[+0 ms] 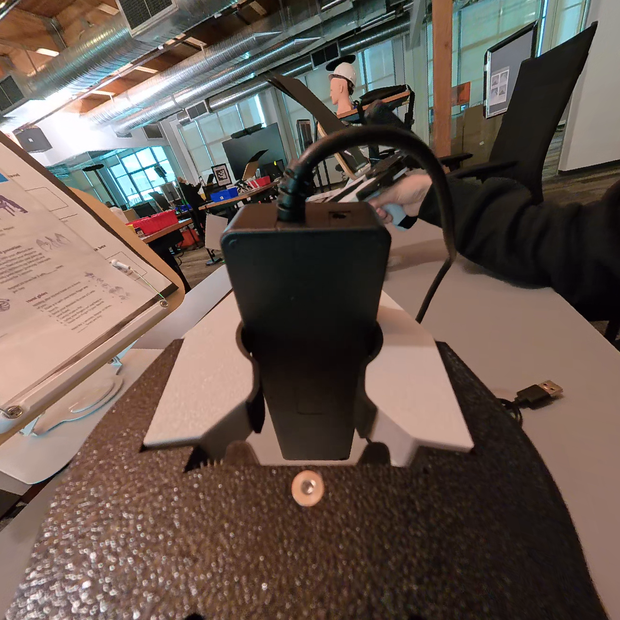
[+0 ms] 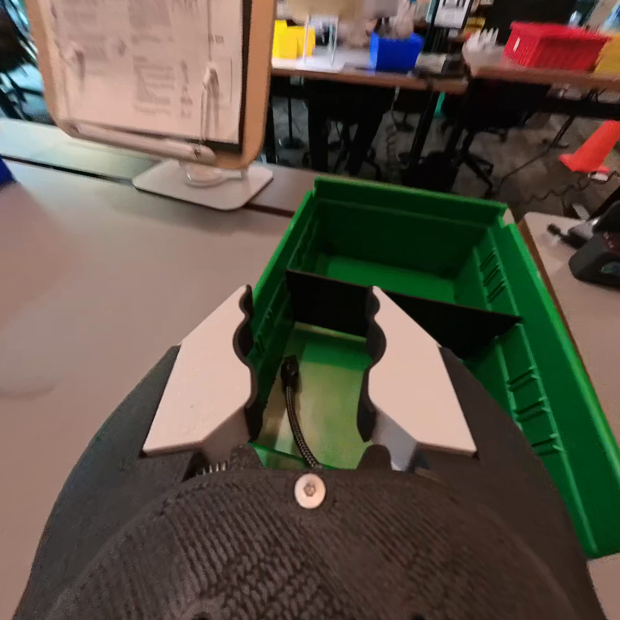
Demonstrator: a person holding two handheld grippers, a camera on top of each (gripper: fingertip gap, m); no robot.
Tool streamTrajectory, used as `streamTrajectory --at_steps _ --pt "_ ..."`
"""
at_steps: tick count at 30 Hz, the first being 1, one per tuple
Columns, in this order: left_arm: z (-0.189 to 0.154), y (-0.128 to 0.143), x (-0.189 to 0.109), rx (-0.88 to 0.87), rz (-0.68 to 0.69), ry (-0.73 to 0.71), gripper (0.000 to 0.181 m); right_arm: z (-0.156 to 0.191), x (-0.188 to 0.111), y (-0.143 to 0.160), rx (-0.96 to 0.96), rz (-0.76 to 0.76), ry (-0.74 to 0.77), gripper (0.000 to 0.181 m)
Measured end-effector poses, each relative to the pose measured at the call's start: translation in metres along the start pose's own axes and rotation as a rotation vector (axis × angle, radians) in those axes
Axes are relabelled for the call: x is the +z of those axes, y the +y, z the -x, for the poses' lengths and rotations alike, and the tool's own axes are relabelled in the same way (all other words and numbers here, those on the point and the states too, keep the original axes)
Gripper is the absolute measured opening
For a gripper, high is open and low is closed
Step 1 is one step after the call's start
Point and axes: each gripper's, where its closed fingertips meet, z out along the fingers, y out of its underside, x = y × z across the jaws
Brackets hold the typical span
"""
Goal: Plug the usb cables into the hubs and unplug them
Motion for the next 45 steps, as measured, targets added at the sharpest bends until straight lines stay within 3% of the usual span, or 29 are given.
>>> streamTrajectory --at_steps 2,4,9,12,16,19,29,45 --pt "0.0 -0.001 0.0 -0.009 -0.003 0.004 0.061 0.01 -0.016 -0.021 0.009 -0.08 -0.057 0.076" --pt "-0.002 -0.001 0.001 -0.025 -0.005 0.019 0.061 0.043 -0.029 -0.043 -0.018 -0.15 -0.199 0.08" --pt "-0.017 0.001 0.009 -0.043 0.012 0.091 0.061 0.191 -0.034 -0.067 -0.283 -0.204 -0.596 0.065" --pt "-0.029 0.004 0.015 -0.03 0.042 0.144 0.061 0.272 -0.027 -0.055 -0.436 -0.171 -0.743 0.061" --pt "-0.04 0.007 0.022 0.016 0.057 0.178 0.061 0.324 -0.017 -0.028 -0.513 -0.099 -0.835 0.05" --pt "-0.048 0.003 0.024 0.067 0.033 0.2 0.062 0.335 -0.011 -0.024 -0.443 -0.094 -0.872 0.034" --pt "-0.041 0.001 0.024 0.058 0.011 0.155 0.061 0.344 -0.014 -0.027 -0.413 -0.145 -0.917 0.037" --pt "-0.054 0.003 0.028 0.063 0.007 0.221 0.062 0.359 -0.01 -0.016 -0.423 -0.151 -0.965 0.017"
